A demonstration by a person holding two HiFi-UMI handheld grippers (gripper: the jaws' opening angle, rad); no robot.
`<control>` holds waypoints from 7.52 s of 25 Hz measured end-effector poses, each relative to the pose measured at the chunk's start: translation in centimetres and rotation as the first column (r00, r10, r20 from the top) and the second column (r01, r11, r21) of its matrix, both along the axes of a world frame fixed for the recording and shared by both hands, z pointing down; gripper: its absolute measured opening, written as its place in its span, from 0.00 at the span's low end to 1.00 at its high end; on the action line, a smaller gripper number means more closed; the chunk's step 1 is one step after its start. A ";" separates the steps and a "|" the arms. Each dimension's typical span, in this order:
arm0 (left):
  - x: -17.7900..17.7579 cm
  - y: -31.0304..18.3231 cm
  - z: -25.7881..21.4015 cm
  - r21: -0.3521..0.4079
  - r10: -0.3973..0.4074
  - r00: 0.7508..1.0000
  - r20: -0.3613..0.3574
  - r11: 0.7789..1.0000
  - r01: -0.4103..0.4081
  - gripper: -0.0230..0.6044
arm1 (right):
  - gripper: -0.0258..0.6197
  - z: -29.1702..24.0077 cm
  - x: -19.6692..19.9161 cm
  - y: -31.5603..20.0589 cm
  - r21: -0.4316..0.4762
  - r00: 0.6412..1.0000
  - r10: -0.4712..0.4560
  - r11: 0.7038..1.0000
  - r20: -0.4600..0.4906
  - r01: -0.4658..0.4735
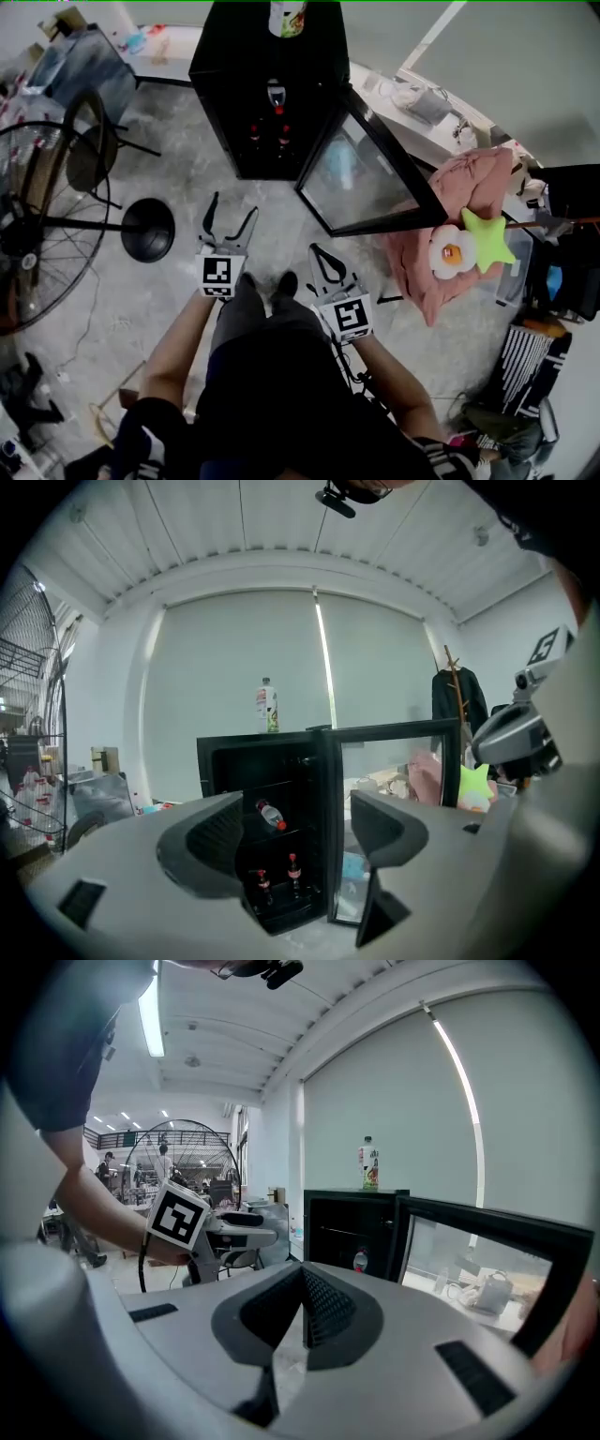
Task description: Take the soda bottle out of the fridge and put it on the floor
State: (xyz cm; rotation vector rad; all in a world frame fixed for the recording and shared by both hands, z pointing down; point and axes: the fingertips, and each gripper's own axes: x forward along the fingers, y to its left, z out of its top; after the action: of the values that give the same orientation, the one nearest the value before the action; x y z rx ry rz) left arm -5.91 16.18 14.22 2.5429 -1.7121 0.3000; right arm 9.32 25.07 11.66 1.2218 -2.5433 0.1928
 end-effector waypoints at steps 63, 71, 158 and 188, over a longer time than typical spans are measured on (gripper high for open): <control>-1.7 -38.4 52.9 -0.143 -0.067 0.994 0.086 0.987 0.079 0.59 | 0.07 42.9 -8.4 -31.1 -0.031 0.999 -0.026 0.999 -0.028 0.025; -2.1 -40.4 56.6 -0.155 -0.102 0.991 0.089 0.981 0.115 0.59 | 0.07 45.7 -8.6 -32.6 -0.022 1.000 -0.018 1.000 -0.001 0.018; -2.0 -40.2 65.1 -0.032 -0.073 0.993 0.090 0.997 0.076 0.55 | 0.07 52.8 -8.2 -31.7 0.002 0.994 -0.076 0.997 0.083 0.076; -2.6 -25.6 70.0 -0.097 0.192 0.980 0.044 0.978 -0.188 0.55 | 0.07 57.4 -8.9 -30.5 -0.037 0.973 -0.232 0.972 0.001 0.232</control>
State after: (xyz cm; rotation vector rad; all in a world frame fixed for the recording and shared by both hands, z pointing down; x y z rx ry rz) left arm -8.55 -9.39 84.19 2.6564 -1.4354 0.4498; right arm 0.38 -5.38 69.04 0.8994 -2.6406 0.1833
